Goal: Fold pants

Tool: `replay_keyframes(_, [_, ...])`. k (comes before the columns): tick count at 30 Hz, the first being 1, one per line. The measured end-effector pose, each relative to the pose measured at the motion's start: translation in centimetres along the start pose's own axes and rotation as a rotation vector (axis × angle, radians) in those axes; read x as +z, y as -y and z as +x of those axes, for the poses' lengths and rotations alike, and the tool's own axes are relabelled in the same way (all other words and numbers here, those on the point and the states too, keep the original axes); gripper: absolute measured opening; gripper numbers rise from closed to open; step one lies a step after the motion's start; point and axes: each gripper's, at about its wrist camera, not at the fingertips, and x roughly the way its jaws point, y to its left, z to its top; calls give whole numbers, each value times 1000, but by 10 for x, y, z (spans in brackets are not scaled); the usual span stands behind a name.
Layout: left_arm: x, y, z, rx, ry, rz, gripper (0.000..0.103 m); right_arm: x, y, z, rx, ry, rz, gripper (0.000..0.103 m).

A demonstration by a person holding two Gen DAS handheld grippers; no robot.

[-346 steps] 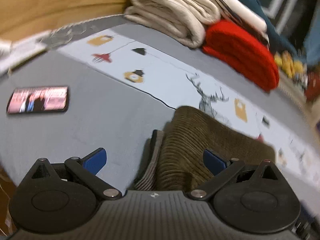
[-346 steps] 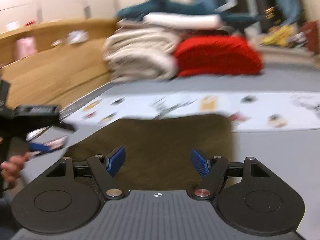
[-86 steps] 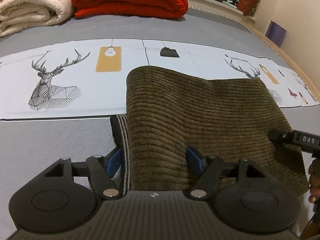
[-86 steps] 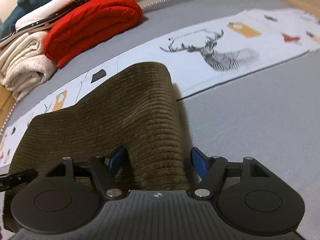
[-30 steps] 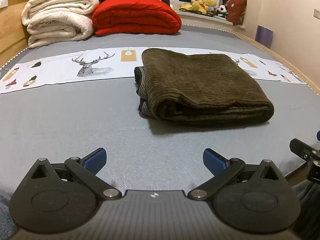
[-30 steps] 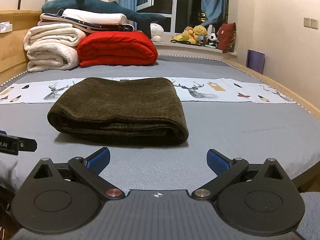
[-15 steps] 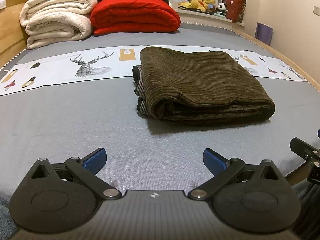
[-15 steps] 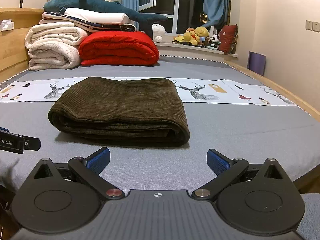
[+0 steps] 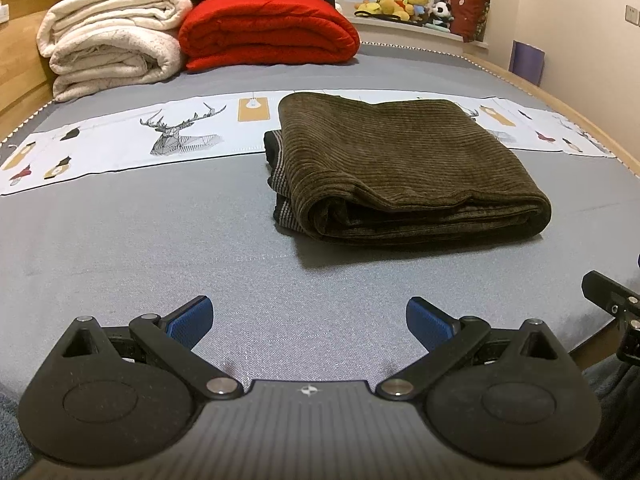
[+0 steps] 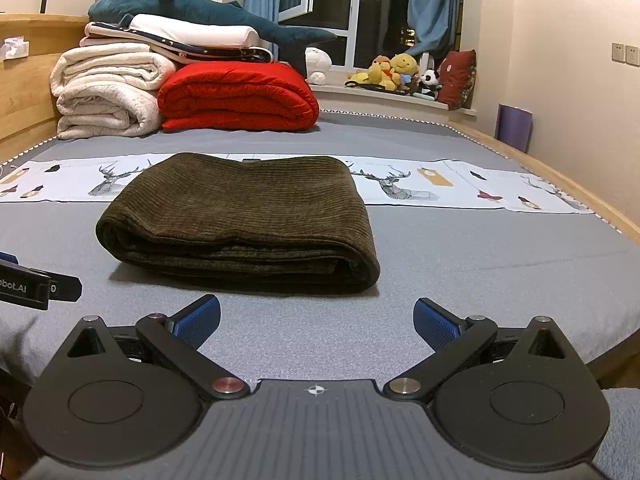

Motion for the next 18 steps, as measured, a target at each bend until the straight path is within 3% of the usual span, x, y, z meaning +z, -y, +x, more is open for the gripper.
replay_keyframes(18, [-1, 2, 1, 15, -6, 18, 103, 0, -6, -1, 2, -1, -18, 102])
